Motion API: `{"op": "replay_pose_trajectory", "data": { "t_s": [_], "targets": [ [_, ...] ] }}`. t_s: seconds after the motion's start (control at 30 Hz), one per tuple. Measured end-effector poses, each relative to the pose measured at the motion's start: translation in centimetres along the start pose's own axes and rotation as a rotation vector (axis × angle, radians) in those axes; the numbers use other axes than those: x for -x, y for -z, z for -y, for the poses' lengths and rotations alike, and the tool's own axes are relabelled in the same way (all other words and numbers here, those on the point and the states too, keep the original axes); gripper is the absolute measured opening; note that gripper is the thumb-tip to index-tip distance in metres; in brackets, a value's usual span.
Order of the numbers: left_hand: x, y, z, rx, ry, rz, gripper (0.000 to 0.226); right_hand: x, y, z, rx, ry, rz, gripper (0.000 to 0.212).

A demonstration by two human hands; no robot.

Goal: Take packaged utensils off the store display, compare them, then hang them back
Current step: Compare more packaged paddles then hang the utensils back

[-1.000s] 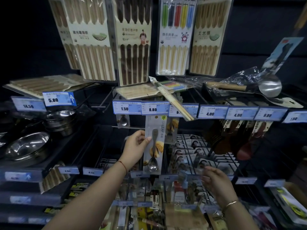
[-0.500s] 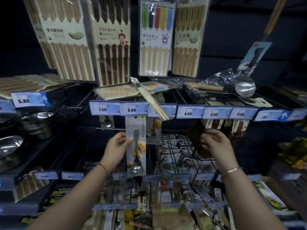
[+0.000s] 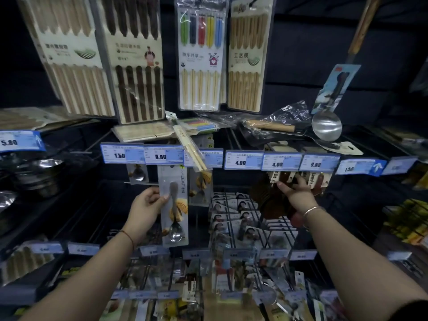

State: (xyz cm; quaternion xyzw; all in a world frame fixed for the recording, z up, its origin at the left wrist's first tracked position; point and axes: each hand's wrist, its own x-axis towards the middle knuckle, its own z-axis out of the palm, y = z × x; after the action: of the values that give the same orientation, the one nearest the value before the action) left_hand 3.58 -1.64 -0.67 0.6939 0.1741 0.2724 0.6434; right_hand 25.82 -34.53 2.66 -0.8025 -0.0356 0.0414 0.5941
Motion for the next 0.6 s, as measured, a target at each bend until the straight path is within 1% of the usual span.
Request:
{"op": "replay_pose_trajectory", "data": {
  "t_s": [0.1, 0.17, 0.27, 0.37, 0.5, 0.6],
  "targets": [
    [0.6, 0.0, -0.6, -0.01, -0.022, -0.016, 0.006, -0.9, 0.1, -0.3, 0.053, 0.006, 0.029, 0.058],
    [1.1, -0.1, -0.9, -0.02, -0.047, -0.004, 0.007, -1.3, 0.2, -0.6, 0.074, 0.029, 0.017, 0.05],
    [1.5, 0.0, -1.2, -0.028, -0.068, 0.005, 0.004, -1.7, 0.1, -0.9, 0.093, 0.062, -0.021, 0.049],
    [1.2, 0.2, -1.6, -0.026, -0.064, -0.013, 0.003, -1.8, -0.2, -1.0, 0.069, 0.068, -0.041, 0.042],
    [0.3, 0.2, -2.1, -0.012, -0.052, -0.018, 0.007, -2.0, -0.4, -1.4, 0.015, 0.079, -0.029, 0.045],
    [-0.1, 0.4, -1.5, -0.017, -0.001, -0.036, 0.01, -2.1, -0.2, -1.8, -0.018, 0.074, -0.015, 0.035]
  ]
}}
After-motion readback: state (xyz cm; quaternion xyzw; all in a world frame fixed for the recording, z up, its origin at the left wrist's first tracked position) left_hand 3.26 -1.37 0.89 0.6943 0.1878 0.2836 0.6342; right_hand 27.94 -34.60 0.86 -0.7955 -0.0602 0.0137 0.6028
